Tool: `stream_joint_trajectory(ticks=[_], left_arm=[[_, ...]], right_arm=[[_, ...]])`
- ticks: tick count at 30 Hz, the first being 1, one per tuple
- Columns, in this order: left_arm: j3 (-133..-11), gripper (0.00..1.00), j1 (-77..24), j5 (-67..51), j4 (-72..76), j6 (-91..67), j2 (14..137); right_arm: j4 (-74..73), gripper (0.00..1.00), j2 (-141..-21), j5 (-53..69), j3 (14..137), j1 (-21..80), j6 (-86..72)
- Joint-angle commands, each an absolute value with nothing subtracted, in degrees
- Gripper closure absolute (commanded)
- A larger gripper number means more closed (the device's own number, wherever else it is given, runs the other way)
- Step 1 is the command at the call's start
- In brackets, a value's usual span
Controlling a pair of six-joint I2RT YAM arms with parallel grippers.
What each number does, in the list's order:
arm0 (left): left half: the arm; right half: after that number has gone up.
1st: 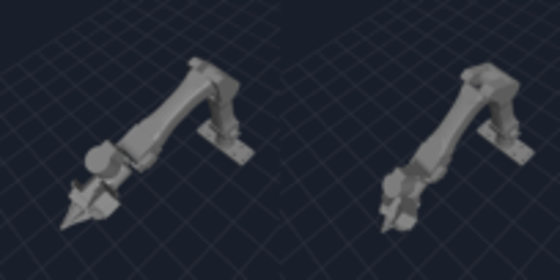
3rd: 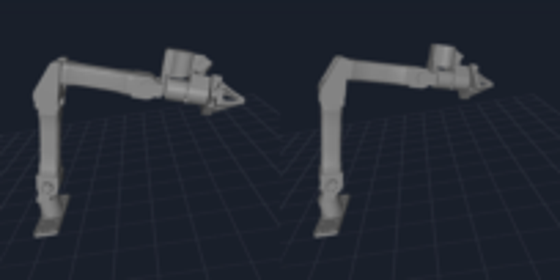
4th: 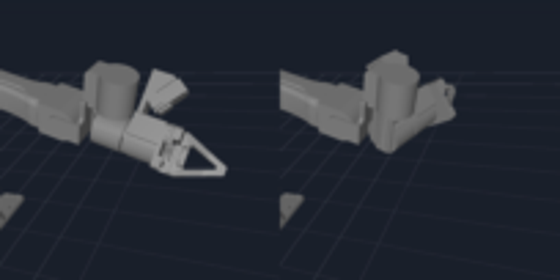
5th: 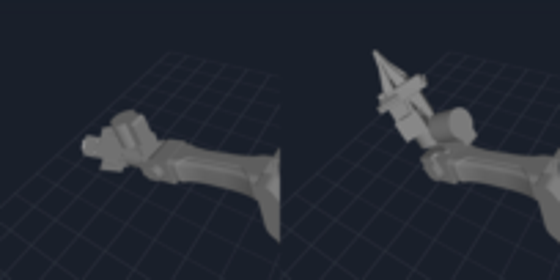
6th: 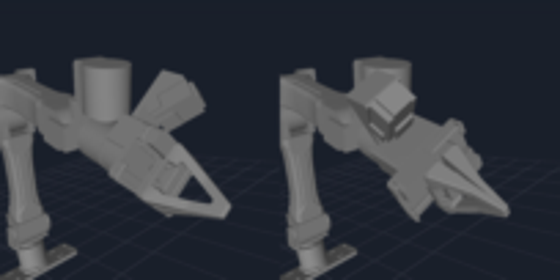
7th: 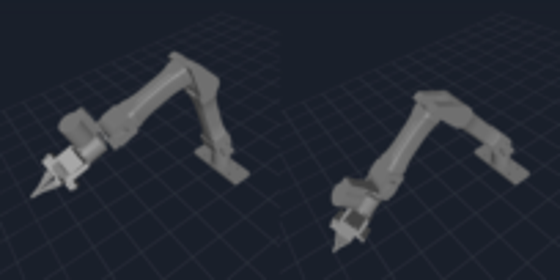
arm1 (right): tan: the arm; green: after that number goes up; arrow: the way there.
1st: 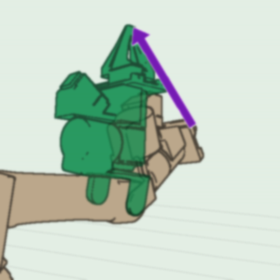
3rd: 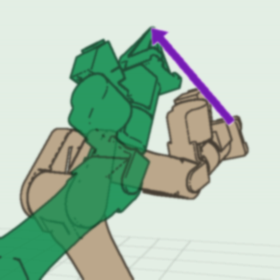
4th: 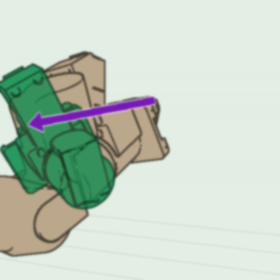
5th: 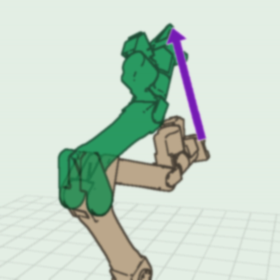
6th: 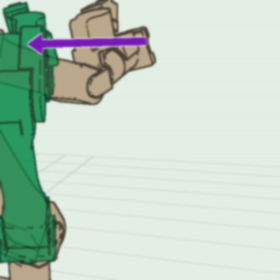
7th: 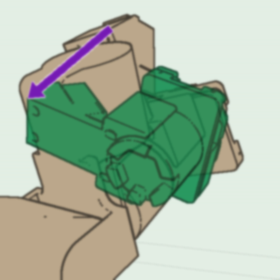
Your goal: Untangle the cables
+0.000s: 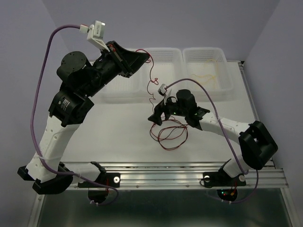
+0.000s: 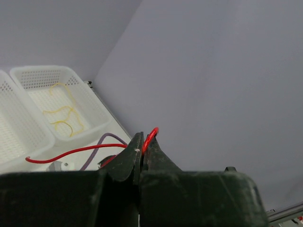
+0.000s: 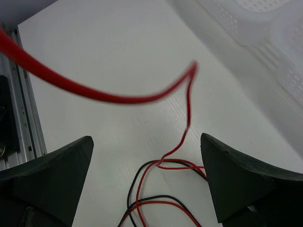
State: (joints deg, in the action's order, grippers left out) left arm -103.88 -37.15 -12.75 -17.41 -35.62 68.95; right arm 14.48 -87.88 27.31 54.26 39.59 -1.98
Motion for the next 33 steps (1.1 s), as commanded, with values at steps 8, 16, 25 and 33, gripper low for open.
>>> stream_joint_trajectory(ticks=[8,16,25,33], left_arm=[[-137.24,1.00,-37.44,6.75,-18.72,-24.45,85.22],[-138.34,1.00,-37.44,15.28,-0.99,-18.64,91.84],[-142.82,1.00,-37.35,20.74,22.30,-7.67,101.68],[-148.19,1.00,-33.50,26.62,34.28,0.54,105.21]], right_arm=[[16.79,0.00,-63.74,24.70,42.29,39.81,-10.89],[12.23,0.00,-46.85,9.53,42.01,39.81,-13.88],[8.88,0.00,-49.21,1.85,42.36,39.81,-12.21],[8.44,0.00,-50.54,-4.30,42.54,39.81,-12.13]])
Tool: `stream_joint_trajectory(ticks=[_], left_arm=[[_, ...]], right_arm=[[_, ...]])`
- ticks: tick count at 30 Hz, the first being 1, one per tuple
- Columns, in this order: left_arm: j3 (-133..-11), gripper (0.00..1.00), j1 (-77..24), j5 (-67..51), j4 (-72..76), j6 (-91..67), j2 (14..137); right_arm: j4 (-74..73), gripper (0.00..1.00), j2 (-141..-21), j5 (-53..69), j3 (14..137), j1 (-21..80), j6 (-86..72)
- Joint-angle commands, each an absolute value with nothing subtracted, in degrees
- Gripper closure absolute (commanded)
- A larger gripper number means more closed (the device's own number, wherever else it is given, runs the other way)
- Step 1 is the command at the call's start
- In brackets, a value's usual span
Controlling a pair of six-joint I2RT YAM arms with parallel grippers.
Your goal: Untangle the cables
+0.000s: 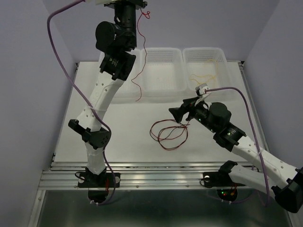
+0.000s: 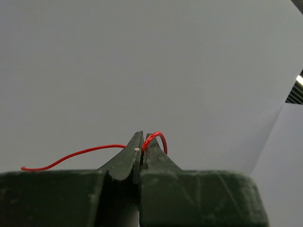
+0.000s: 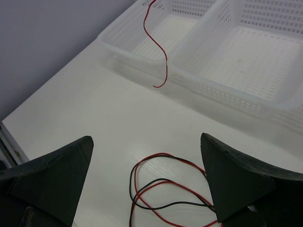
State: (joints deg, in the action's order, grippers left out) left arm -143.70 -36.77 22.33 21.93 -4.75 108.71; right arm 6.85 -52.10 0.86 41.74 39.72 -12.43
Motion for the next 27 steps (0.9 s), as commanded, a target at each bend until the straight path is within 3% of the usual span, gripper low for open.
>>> stream_joint_trajectory(ticks=[1,6,13,18,22,27], left_arm=[[-147.84,1.00,-32.09,26.37,34.02,-1.91,104.77],[-143.18,1.00,-23.92,24.44,31.65,-12.12,101.95],[-140.28,1.00,-25.13,15.82,27.69,-15.03,100.81],[-139.83,1.00,-26.63,13.45,24.97,-13.45,99.67],[-139.05,1.00,-27.24,12.57,23.29,-13.45,98.44],[-136.68,1.00,-28.21,10.90,22.68,-13.80,96.42]], right_arm=[[8.52,0.00,-50.36,-4.83,42.45,39.81,-11.87],[11.06,0.00,-53.95,-2.21,43.50,39.81,-9.06],[27.22,0.00,-72.66,10.43,56.05,39.81,-5.17],[30.58,0.00,-86.73,21.34,72.21,39.81,-7.73],[33.31,0.00,-93.50,30.73,78.11,39.81,-7.30],[33.14,0.00,-99.04,29.89,84.27,39.81,-5.10]])
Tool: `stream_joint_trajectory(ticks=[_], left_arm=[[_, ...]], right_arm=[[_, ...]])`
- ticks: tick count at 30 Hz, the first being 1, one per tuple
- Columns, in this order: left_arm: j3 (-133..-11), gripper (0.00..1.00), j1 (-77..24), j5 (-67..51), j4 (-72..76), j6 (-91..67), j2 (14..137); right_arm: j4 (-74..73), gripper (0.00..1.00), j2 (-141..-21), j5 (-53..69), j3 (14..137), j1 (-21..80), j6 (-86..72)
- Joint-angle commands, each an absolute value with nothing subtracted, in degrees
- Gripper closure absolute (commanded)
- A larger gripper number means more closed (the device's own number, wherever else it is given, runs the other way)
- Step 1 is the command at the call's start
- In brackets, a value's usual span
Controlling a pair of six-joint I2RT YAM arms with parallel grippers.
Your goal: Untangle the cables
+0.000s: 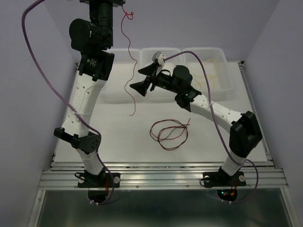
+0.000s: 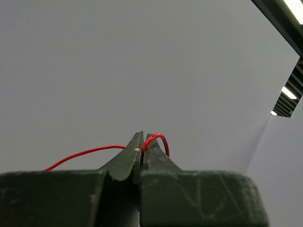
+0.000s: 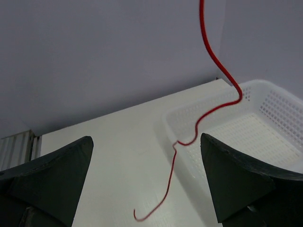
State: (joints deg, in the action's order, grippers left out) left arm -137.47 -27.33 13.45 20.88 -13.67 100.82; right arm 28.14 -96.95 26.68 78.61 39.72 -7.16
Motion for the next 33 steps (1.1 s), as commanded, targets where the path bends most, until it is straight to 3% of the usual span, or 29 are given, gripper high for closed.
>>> stream_joint_trajectory(ticks=[1,3,8,17,20,24,33], left_arm=[[-136.41,1.00,-28.47,10.64,22.68,-13.89,96.16],[-136.06,1.00,-28.74,9.85,22.68,-14.85,95.54],[-136.32,1.00,-30.23,8.00,22.15,-15.65,94.40],[-126.41,1.00,-30.59,7.82,23.37,-16.43,87.02],[-118.67,1.00,-30.59,8.61,24.60,-17.40,85.00],[-109.36,1.00,-30.50,7.82,26.80,-20.04,85.51],[-116.80,1.00,-30.85,2.90,18.90,-21.18,101.50]], right_arm=[[32.79,0.00,-100.01,28.75,85.59,39.81,-4.31],[32.17,0.00,-103.34,27.69,90.77,39.81,-3.78],[28.31,0.00,-113.62,10.83,106.31,39.81,-3.52],[27.25,0.00,-116.63,-1.48,111.00,38.77,-0.62],[26.98,0.00,-116.72,-0.01,111.80,34.47,-4.29],[25.58,0.00,-117.24,14.13,111.71,27.69,-11.25],[14.43,0.00,-120.66,24.15,104.67,24.61,-2.99]])
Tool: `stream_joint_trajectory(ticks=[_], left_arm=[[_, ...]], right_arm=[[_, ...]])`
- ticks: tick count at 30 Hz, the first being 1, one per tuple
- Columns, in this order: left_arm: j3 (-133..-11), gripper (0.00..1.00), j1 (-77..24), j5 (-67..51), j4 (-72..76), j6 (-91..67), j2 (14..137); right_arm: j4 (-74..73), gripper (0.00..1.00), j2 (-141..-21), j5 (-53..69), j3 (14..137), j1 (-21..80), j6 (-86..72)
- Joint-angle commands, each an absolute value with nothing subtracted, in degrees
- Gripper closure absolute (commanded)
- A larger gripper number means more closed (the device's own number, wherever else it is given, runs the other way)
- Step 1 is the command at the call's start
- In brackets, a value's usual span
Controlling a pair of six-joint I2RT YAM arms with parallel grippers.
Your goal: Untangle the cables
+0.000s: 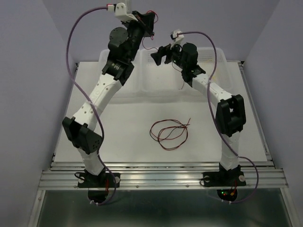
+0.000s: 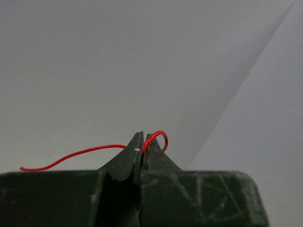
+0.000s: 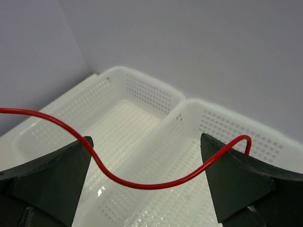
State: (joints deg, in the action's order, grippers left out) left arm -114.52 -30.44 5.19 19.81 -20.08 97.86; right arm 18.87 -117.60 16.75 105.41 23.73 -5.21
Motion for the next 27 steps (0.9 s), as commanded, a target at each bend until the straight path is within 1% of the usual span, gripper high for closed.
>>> stream_joint_trajectory(ticks=[1,5,10,11,13,14,15,17,18,22,26,27], left_arm=[[-117.59,1.00,-30.85,3.51,18.64,-21.01,102.73],[-120.58,1.00,-31.02,7.11,16.18,-20.22,109.75],[-122.68,1.00,-31.03,9.31,14.25,-20.48,115.56],[-123.74,1.00,-31.03,9.84,11.98,-21.17,118.10],[-126.98,1.00,-31.02,10.28,9.33,-21.36,120.66],[-127.87,1.00,-31.11,10.28,7.40,-21.36,121.80],[-128.58,1.00,-31.03,10.28,6.60,-21.44,123.73],[-129.29,1.00,-31.11,10.28,5.98,-21.79,125.41],[-129.29,1.00,-31.11,10.63,5.98,-21.97,125.85],[-131.38,1.00,-31.11,10.64,3.96,-23.46,128.66],[-132.19,1.00,-31.38,12.04,1.67,-23.90,130.86],[-132.19,0.95,-31.38,11.69,1.58,-23.99,131.04]], right_arm=[[12.33,0.00,-122.94,25.47,106.33,24.09,-3.08],[4.58,0.00,-127.52,27.69,112.67,23.38,-0.62],[0.63,0.00,-129.02,26.38,113.38,23.38,-1.83],[-0.52,0.00,-129.02,22.71,112.86,23.38,-2.63],[-7.26,0.00,-128.85,16.90,113.20,23.38,-4.74],[-13.12,0.00,-128.33,11.57,112.86,23.38,-7.01],[-15.62,0.00,-127.54,8.29,112.07,22.86,-8.25],[-19.05,0.00,-123.15,2.14,105.85,22.85,-10.71],[-21.77,0.00,-120.18,0.72,105.04,22.85,-10.81],[-25.57,0.00,-114.80,0.44,102.05,22.32,-9.49],[-25.23,0.00,-106.81,3.50,96.87,22.32,-9.06],[-25.22,0.00,-105.83,4.47,96.25,22.32,-8.88]])
